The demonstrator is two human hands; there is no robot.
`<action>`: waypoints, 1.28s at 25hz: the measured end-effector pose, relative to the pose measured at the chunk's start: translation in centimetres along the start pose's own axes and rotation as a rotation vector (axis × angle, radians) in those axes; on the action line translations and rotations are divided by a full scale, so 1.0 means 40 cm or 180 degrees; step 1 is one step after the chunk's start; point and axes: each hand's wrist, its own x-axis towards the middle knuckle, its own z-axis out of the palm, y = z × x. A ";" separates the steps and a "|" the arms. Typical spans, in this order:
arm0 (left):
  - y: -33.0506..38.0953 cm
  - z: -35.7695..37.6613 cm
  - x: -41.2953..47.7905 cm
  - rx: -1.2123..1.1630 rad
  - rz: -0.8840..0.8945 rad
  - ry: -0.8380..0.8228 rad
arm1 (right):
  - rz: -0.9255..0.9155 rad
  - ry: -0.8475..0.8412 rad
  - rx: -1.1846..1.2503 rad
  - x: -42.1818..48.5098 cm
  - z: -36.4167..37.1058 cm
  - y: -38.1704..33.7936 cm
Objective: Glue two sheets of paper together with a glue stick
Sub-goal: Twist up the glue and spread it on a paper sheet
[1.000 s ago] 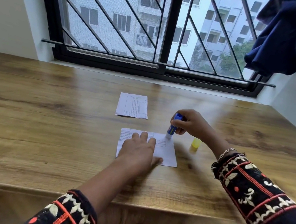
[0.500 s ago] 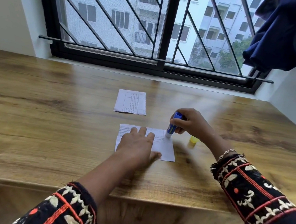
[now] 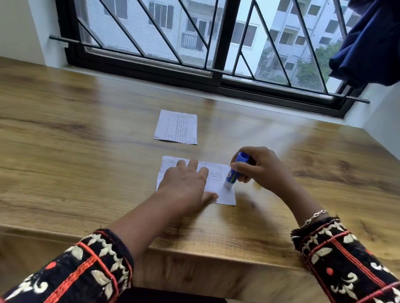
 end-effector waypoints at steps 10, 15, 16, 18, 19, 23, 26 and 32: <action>0.001 -0.003 -0.002 0.0039 -0.0002 0.0031 | -0.0124 -0.0103 0.0088 -0.054 0.003 -0.011; -0.001 -0.003 0.001 0.0052 0.0011 0.0006 | -0.0152 -0.0211 0.0199 -0.076 0.000 -0.012; -0.001 -0.004 0.003 0.0052 0.0013 -0.0012 | -0.0149 -0.0213 0.0250 -0.078 0.000 -0.009; -0.004 -0.007 0.005 0.0042 0.0013 -0.0066 | -0.0121 -0.0175 0.0394 -0.079 -0.001 -0.002; -0.009 -0.010 0.008 0.0038 0.0031 -0.0102 | -0.0071 -0.0125 0.0536 -0.081 -0.003 0.003; -0.045 -0.025 0.024 0.0071 0.0250 -0.0299 | 0.0452 0.0283 0.1740 -0.090 -0.007 0.023; -0.053 -0.031 0.028 -0.0010 0.0303 -0.0316 | 0.0954 0.0676 0.2762 -0.092 -0.005 0.040; -0.037 -0.041 0.019 0.0226 0.0041 -0.0177 | 0.1555 0.0977 0.4192 -0.088 0.001 0.048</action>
